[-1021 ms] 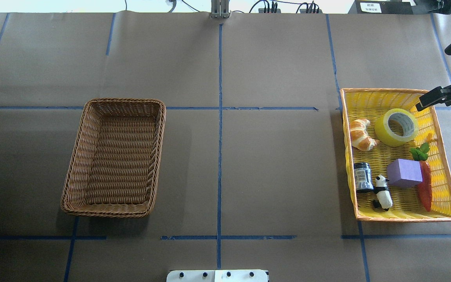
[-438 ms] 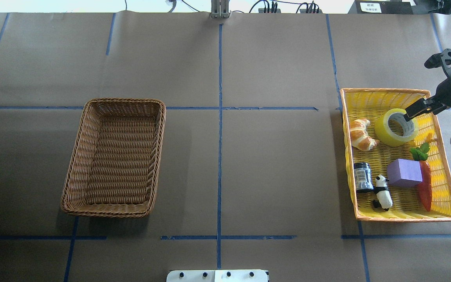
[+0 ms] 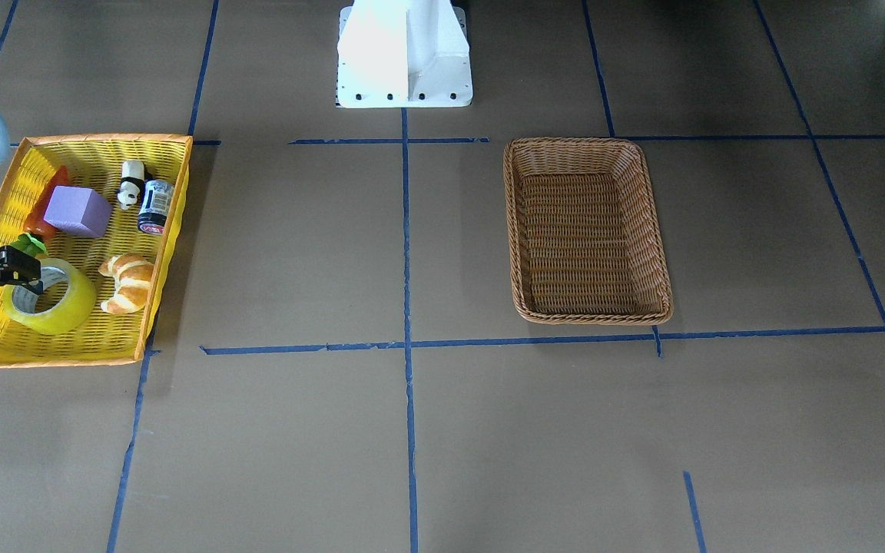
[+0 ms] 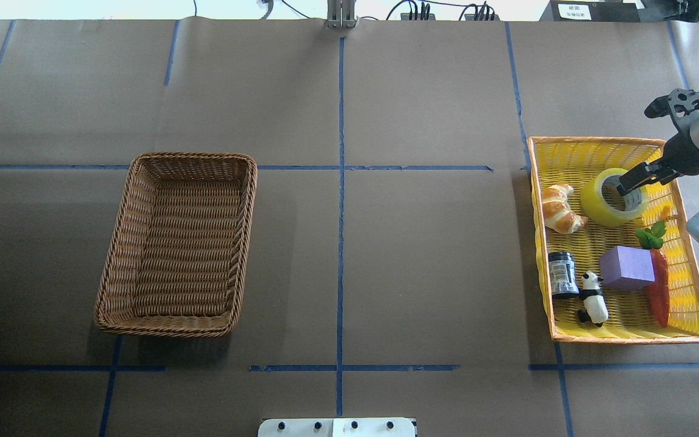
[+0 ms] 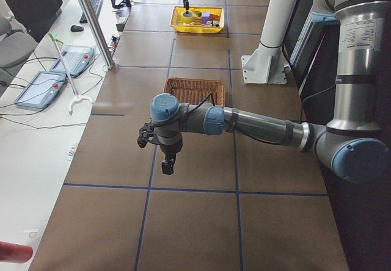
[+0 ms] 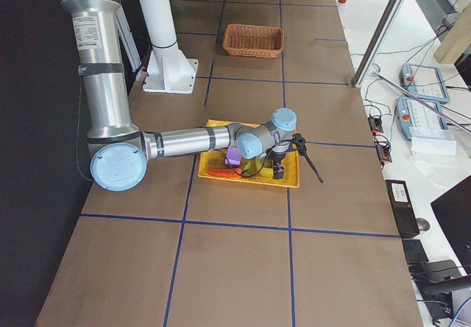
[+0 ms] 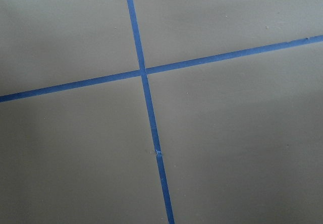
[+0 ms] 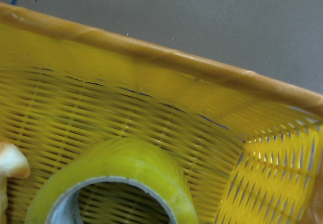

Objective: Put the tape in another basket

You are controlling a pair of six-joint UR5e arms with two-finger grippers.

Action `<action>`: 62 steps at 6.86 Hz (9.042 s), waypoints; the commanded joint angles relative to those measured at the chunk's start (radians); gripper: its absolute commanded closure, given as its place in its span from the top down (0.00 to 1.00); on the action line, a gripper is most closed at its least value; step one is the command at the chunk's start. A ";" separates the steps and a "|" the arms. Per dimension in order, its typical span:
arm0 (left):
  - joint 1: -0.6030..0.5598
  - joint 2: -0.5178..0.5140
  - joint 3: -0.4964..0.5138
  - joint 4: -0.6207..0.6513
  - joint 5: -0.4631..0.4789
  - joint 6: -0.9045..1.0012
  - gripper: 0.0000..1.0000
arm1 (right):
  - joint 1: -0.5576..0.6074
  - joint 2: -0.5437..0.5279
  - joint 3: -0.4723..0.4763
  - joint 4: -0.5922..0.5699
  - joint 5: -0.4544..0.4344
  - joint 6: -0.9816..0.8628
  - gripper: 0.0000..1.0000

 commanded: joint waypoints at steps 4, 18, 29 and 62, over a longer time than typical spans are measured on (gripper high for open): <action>-0.001 0.000 -0.003 0.000 -0.002 0.000 1.00 | -0.021 0.020 -0.034 0.043 -0.004 0.078 0.24; 0.175 -0.077 -0.069 -0.632 -0.009 -0.869 1.00 | 0.081 0.066 0.169 0.312 0.120 0.704 0.00; 0.729 -0.383 -0.338 -1.280 0.242 -2.158 1.00 | -0.193 0.068 0.369 0.988 0.077 1.197 0.00; 1.198 -0.538 -0.311 -1.494 0.761 -2.160 0.62 | -0.595 0.206 0.481 1.204 -0.308 1.383 0.02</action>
